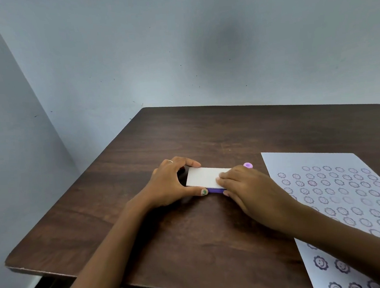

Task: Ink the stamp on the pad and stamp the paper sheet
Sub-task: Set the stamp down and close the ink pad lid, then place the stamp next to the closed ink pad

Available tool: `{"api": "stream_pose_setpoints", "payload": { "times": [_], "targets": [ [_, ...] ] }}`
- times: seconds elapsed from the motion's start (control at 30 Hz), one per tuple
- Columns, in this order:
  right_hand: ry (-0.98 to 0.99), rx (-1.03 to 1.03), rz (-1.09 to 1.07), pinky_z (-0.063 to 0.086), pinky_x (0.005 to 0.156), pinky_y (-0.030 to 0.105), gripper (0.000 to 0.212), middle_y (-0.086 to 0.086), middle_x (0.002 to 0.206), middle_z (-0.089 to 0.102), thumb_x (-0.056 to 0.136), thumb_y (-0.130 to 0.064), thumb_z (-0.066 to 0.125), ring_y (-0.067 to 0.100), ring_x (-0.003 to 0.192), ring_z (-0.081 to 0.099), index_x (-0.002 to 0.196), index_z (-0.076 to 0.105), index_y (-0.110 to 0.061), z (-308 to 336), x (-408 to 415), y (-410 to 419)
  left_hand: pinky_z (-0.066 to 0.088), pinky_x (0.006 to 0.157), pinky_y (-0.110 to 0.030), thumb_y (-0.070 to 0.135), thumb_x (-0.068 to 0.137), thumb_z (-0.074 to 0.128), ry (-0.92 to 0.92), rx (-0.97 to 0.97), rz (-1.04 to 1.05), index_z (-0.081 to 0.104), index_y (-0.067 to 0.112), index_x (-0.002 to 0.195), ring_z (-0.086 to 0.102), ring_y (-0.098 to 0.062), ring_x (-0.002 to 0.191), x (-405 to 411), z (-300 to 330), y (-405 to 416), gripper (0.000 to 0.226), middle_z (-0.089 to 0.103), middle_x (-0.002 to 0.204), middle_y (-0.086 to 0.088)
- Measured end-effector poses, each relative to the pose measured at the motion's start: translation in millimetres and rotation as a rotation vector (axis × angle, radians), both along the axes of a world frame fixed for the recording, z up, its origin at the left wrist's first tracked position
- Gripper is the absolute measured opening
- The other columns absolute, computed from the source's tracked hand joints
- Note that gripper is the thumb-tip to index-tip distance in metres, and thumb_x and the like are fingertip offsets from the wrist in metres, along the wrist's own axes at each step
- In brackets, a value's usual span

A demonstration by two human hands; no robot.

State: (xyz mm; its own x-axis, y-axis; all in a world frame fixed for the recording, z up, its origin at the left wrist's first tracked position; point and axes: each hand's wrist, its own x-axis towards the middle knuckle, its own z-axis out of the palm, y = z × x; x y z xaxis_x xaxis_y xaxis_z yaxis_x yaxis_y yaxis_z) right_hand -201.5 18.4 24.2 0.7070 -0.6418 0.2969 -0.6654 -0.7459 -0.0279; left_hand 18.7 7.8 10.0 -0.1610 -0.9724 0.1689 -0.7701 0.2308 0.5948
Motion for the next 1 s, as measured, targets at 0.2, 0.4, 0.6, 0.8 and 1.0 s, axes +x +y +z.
{"api": "stream_pose_setpoints", "payload": {
  "times": [0.2,0.4,0.6,0.8,1.0],
  "targets": [
    [-0.013,0.025,-0.036,0.034,0.103,0.031,0.034,0.006,0.13,0.058,0.092,-0.011,0.049,0.021,0.12,0.049,0.125,0.054,-0.013,-8,3,0,0.021,0.098,-0.028,0.063,0.067,0.062,-0.136,-0.137,-0.022,0.052,0.041,0.118,0.038,-0.006,0.12,-7,-3,3,0.057,0.051,0.126,0.021],
    [-0.13,-0.193,-0.056,0.046,0.074,0.038,0.019,-0.002,0.097,0.072,0.084,-0.026,0.055,0.024,0.088,0.063,0.096,0.067,-0.018,13,-10,3,0.01,0.116,-0.027,0.048,0.084,0.053,-0.226,-0.275,-0.175,0.04,0.032,0.138,0.031,-0.002,0.136,-35,-9,12,0.057,0.041,0.145,0.015],
    [-0.387,-0.013,-0.366,0.036,0.098,0.038,0.032,0.001,0.129,0.058,0.092,-0.037,0.041,0.023,0.119,0.05,0.119,0.055,-0.024,16,-73,-24,0.005,0.118,-0.028,0.041,0.097,0.037,-0.319,-0.173,-0.195,0.023,0.033,0.146,0.013,-0.002,0.143,-40,-12,6,0.052,0.021,0.155,0.017],
    [0.017,0.309,-0.609,0.01,0.117,0.046,0.065,0.003,0.158,0.007,0.09,-0.055,0.02,0.024,0.145,0.009,0.145,0.012,-0.022,-19,-115,-45,0.004,0.118,-0.032,0.042,0.099,0.03,-0.395,-0.129,-0.187,0.016,0.036,0.147,0.007,-0.006,0.145,-34,-10,-7,0.051,0.015,0.156,0.019],
    [0.058,0.286,-0.596,0.005,0.116,0.045,0.068,0.003,0.158,0.006,0.089,-0.059,0.016,0.023,0.145,0.005,0.145,0.007,-0.022,-27,-102,-60,0.01,0.118,-0.037,0.042,0.098,0.035,-0.349,-0.123,-0.167,0.021,0.037,0.145,0.013,-0.007,0.144,-20,-8,-25,0.05,0.02,0.154,0.018]
  ]
}}
